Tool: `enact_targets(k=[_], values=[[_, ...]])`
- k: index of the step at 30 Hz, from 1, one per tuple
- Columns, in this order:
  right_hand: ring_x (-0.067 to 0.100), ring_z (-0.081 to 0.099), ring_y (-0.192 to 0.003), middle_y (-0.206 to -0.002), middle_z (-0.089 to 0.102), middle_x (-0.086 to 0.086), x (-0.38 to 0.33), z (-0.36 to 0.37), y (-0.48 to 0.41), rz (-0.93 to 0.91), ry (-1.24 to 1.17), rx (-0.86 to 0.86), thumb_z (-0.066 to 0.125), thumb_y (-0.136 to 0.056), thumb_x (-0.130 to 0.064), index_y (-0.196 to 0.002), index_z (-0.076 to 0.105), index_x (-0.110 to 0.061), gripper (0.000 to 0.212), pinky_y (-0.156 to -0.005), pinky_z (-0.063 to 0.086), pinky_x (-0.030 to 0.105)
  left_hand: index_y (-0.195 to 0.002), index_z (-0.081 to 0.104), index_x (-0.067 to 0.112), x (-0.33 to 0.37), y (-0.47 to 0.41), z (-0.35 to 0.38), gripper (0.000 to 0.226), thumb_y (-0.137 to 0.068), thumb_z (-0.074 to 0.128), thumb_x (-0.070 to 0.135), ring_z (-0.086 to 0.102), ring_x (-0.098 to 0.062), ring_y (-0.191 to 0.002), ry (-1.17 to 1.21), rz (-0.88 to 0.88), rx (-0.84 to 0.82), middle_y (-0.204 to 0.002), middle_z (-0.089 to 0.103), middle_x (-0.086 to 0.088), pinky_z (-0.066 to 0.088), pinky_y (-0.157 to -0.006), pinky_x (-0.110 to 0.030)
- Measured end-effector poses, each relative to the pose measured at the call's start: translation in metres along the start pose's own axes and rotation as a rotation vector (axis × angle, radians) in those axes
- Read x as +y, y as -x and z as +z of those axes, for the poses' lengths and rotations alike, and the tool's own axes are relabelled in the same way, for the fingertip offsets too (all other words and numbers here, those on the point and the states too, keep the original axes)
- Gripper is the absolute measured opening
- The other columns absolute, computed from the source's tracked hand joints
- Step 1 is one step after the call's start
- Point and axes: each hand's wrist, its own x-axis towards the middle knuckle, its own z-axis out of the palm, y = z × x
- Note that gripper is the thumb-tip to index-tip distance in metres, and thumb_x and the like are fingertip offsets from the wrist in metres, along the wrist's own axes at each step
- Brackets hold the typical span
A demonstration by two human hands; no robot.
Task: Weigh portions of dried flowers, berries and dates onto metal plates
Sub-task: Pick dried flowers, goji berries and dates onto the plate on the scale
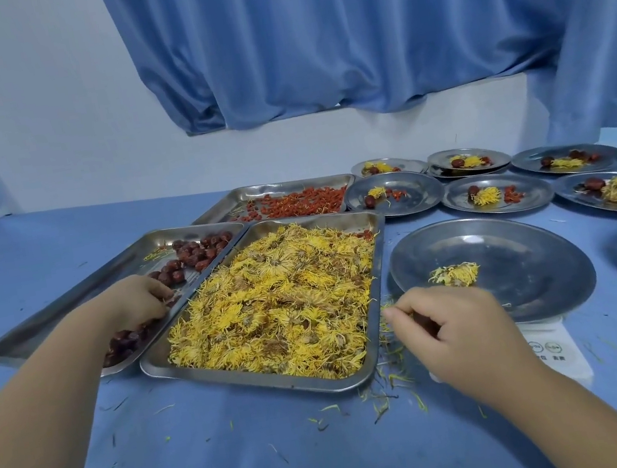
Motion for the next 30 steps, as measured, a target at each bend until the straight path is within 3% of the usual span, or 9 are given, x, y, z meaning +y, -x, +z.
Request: enact_targets(k=[4,7,10,12,14,17,21,24,30], values=[[0.013,0.050,-0.051,-0.047,0.049,-0.004,0.001,-0.002,0.001,0.013,-0.004,0.021,0.039,-0.088,-0.045,-0.058,0.055,-0.018,0.044,-0.050,0.044,0.034,-0.101,0.069,0.021,-0.006,0.001,0.002,0.020,-0.090,0.062,0.007,0.055,-0.023,-0.103,0.011,0.004,-0.009,-0.113,0.061,-0.005,0.039,-0.105,-0.041],[0.013,0.049,-0.049,-0.046,0.048,-0.005,0.003,-0.003,0.000,0.012,0.002,0.039,0.041,-0.088,-0.044,-0.057,0.054,-0.018,0.042,-0.047,0.041,0.028,-0.085,0.066,0.021,-0.009,0.002,0.003,0.006,-0.091,0.065,0.020,0.057,-0.020,-0.094,0.024,0.032,0.084,-0.103,0.066,-0.004,0.041,-0.095,-0.040],[0.012,0.047,-0.047,-0.045,0.046,-0.006,0.005,-0.004,0.000,0.016,0.017,0.052,0.048,-0.089,-0.037,-0.056,0.053,-0.018,0.038,-0.047,0.034,0.022,-0.097,0.066,0.016,-0.006,0.001,0.001,0.013,-0.091,0.065,0.027,0.056,-0.022,-0.093,0.082,0.075,0.302,-0.103,0.066,-0.005,0.044,-0.088,-0.039],[0.013,0.047,-0.047,-0.046,0.047,-0.004,0.006,-0.005,0.000,0.035,0.008,0.066,0.052,-0.088,-0.032,-0.056,0.053,-0.016,0.036,-0.046,0.038,0.028,-0.106,0.064,0.018,0.007,0.004,-0.001,0.018,-0.091,0.064,0.028,0.057,-0.020,-0.094,0.108,0.144,0.357,-0.104,0.064,-0.002,0.044,-0.085,-0.037],[0.015,0.046,-0.047,-0.045,0.046,-0.002,0.008,-0.010,-0.002,0.066,-0.030,0.109,0.058,-0.089,-0.026,-0.055,0.052,-0.015,0.036,-0.047,0.040,0.033,-0.106,0.064,0.024,0.029,0.008,-0.001,0.016,-0.090,0.064,0.028,0.058,-0.011,-0.085,0.148,0.248,0.362,-0.101,0.064,0.004,0.043,-0.079,-0.033],[0.017,0.046,-0.050,-0.047,0.046,0.001,0.011,-0.019,-0.004,0.165,-0.151,0.199,0.062,-0.088,-0.021,-0.056,0.055,-0.013,0.034,-0.049,0.036,0.023,-0.099,0.065,0.031,0.071,0.019,0.004,0.010,-0.089,0.064,0.028,0.056,0.003,-0.079,0.211,0.394,0.361,-0.096,0.064,0.014,0.043,-0.067,-0.024],[0.020,0.041,-0.050,-0.052,0.047,0.013,0.019,-0.034,-0.008,0.352,-0.326,0.343,0.060,-0.089,-0.024,-0.061,0.056,0.000,0.038,-0.047,0.033,0.022,-0.103,0.064,0.030,0.131,0.036,0.020,0.011,-0.092,0.061,0.032,0.065,-0.008,-0.079,0.231,0.584,0.245,-0.095,0.065,0.017,0.055,-0.063,-0.025],[0.014,0.037,-0.046,-0.055,0.047,0.016,0.028,-0.045,-0.009,0.503,-0.450,0.461,0.058,-0.089,-0.029,-0.065,0.054,0.000,0.038,-0.042,0.033,0.021,-0.100,0.065,0.030,0.176,0.050,0.033,0.011,-0.091,0.061,0.034,0.060,0.000,-0.084,0.186,0.760,0.239,-0.093,0.064,0.018,0.049,-0.070,-0.025],[0.011,0.038,-0.043,-0.049,0.049,-0.002,0.041,-0.053,-0.011,0.675,-0.574,0.569,0.057,-0.090,-0.034,-0.066,0.062,-0.012,0.033,-0.041,0.031,0.024,-0.101,0.064,0.032,0.244,0.077,0.063,0.011,-0.091,0.059,0.034,0.055,0.002,-0.084,0.048,0.968,0.176,-0.093,0.060,0.018,0.044,-0.070,-0.021]])
